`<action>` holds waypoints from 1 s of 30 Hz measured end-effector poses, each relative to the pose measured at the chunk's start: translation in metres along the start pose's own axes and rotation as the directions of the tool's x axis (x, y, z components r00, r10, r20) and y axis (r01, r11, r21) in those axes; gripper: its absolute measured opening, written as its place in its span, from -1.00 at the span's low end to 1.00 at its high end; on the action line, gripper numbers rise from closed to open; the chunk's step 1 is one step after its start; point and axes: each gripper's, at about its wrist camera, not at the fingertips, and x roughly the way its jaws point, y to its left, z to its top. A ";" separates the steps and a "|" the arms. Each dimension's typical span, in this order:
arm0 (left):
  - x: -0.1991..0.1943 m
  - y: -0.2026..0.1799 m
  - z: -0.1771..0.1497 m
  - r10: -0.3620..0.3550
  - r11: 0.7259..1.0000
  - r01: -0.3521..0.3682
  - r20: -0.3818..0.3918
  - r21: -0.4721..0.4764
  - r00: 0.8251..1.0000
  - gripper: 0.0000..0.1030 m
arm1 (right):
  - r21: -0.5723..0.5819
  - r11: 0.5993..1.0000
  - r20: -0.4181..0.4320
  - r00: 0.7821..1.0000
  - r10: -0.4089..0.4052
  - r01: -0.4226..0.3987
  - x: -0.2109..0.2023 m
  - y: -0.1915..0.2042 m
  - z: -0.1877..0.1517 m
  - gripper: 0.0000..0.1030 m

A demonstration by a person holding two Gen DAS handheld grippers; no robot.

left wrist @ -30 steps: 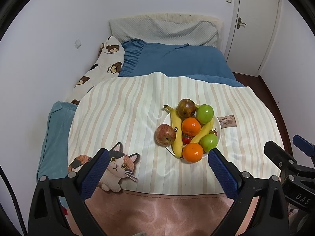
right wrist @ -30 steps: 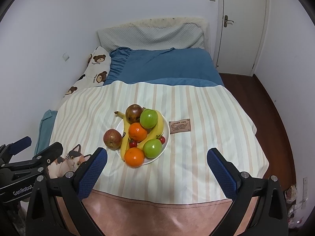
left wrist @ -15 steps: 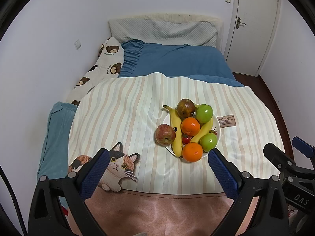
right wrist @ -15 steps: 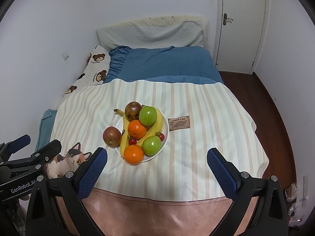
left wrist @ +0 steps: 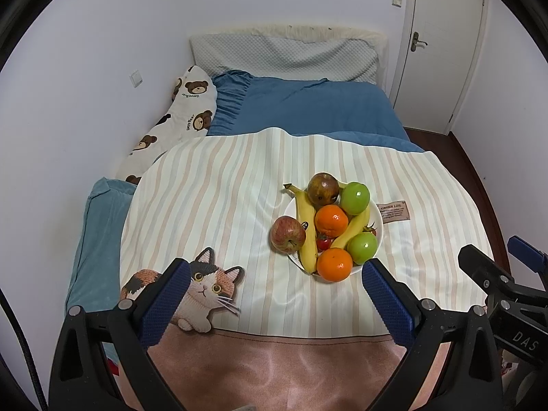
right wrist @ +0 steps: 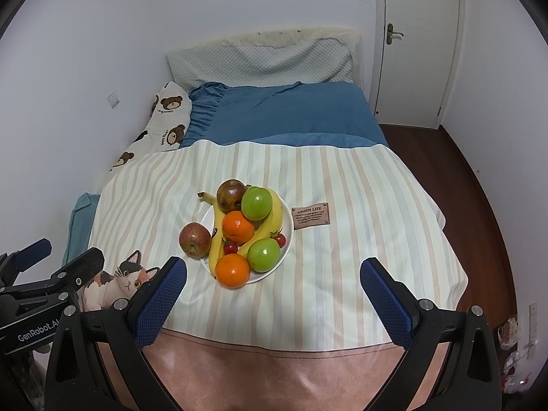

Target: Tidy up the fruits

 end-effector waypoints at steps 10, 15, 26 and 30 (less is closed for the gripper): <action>0.000 0.001 0.000 -0.003 1.000 0.003 0.000 0.005 1.000 0.99 | -0.002 1.000 -0.005 1.000 -0.001 0.001 -0.001 0.002 -0.002 1.00; -0.005 0.002 -0.004 -0.006 1.000 0.006 -0.005 0.001 1.000 0.99 | -0.001 1.000 -0.007 1.000 -0.007 0.007 -0.002 0.004 -0.001 1.00; -0.006 0.002 -0.005 -0.009 1.000 0.009 -0.004 0.002 1.000 0.99 | 0.002 1.000 -0.002 1.000 -0.013 0.013 -0.004 0.005 -0.002 1.00; -0.006 0.002 -0.005 -0.009 1.000 0.009 -0.004 0.000 1.000 0.99 | 0.003 1.000 0.001 1.000 -0.014 0.014 -0.005 0.006 -0.002 1.00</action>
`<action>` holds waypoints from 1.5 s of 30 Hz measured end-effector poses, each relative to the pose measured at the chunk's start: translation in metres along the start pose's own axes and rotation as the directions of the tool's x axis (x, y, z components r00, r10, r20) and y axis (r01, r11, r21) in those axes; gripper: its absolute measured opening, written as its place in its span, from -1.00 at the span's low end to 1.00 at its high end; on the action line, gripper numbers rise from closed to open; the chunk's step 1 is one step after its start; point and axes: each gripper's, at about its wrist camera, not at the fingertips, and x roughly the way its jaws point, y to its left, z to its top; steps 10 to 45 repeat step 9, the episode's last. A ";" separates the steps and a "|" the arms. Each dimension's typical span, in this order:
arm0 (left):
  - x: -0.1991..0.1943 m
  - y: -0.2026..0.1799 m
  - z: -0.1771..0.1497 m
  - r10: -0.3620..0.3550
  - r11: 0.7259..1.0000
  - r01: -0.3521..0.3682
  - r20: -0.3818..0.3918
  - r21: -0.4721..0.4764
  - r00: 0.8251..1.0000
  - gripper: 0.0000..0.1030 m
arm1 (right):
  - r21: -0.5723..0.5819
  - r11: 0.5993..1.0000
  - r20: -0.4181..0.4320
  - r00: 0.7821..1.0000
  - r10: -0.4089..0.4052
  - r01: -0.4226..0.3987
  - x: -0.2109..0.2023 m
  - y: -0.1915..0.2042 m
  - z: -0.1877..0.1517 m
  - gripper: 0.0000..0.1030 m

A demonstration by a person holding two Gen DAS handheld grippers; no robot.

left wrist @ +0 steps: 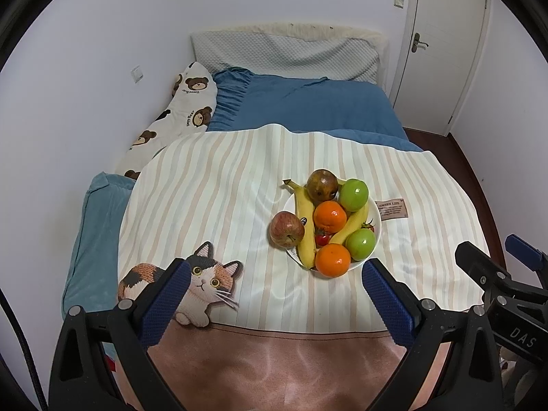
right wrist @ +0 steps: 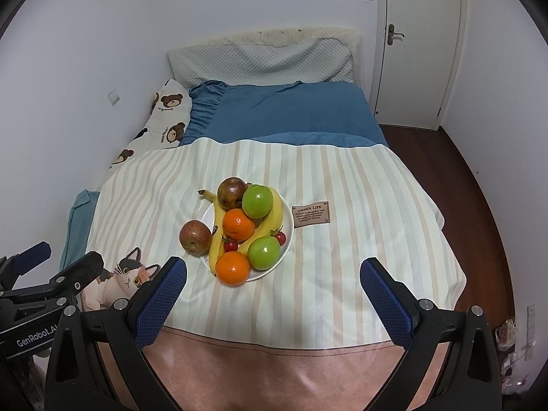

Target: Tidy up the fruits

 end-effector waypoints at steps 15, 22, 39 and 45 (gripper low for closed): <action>-0.003 -0.001 0.000 -0.002 1.000 0.002 0.006 -0.006 1.000 0.99 | 0.001 1.000 0.001 1.000 -0.001 0.001 -0.001 0.001 0.000 1.00; -0.003 -0.001 0.000 -0.002 1.000 0.002 0.006 -0.006 1.000 0.99 | 0.001 1.000 0.001 1.000 -0.001 0.001 -0.001 0.001 0.000 1.00; -0.003 -0.001 0.000 -0.002 1.000 0.002 0.006 -0.006 1.000 0.99 | 0.001 1.000 0.001 1.000 -0.001 0.001 -0.001 0.001 0.000 1.00; -0.003 -0.001 0.000 -0.002 1.000 0.002 0.006 -0.006 1.000 0.99 | 0.001 1.000 0.001 1.000 -0.001 0.001 -0.001 0.001 0.000 1.00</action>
